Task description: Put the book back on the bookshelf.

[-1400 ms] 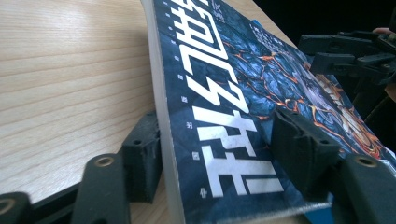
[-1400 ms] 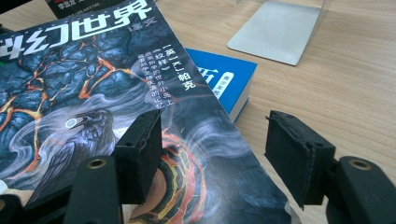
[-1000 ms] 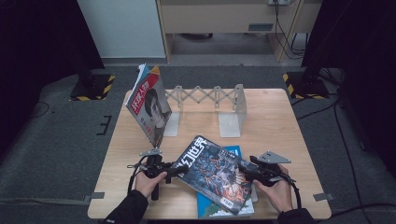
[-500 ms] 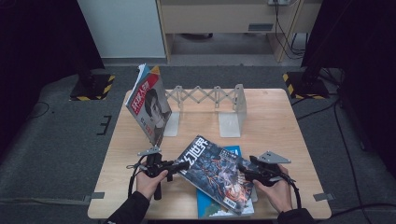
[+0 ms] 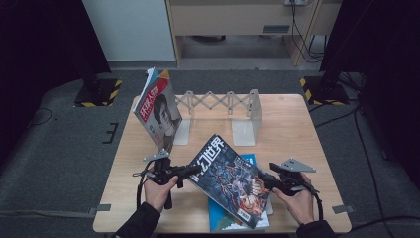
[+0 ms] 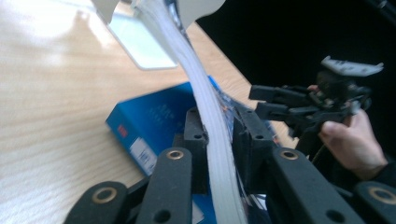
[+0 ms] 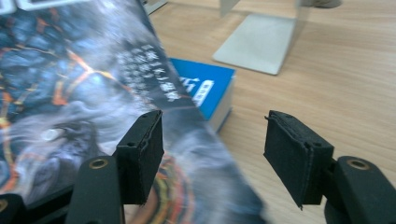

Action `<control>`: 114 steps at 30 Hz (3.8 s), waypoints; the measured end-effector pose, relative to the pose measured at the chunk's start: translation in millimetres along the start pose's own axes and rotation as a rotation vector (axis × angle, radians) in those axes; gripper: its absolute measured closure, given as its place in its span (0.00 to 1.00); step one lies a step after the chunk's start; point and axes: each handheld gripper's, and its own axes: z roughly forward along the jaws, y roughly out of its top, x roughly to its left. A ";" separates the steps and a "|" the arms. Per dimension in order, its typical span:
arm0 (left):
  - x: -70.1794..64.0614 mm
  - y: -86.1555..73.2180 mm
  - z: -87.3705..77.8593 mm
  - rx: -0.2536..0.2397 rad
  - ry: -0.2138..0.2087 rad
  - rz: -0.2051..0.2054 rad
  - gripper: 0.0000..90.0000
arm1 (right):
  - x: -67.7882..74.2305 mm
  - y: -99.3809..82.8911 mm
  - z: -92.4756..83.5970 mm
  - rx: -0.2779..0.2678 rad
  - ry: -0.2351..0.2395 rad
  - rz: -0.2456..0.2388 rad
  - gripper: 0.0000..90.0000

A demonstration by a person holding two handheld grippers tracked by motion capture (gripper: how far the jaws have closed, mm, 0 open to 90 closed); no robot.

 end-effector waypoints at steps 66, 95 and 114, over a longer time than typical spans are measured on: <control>-37.1 107.6 -118.6 -0.343 0.226 0.192 0.91 | -49.0 -4.9 -17.6 0.003 -0.164 0.047 0.41; -17.9 134.1 -107.4 -0.368 0.511 0.231 0.91 | -49.9 -4.8 -15.5 0.012 -0.164 0.040 0.41; -11.3 141.4 -59.9 -0.379 0.655 0.283 0.91 | -51.8 -4.3 -14.4 0.017 -0.163 0.038 0.41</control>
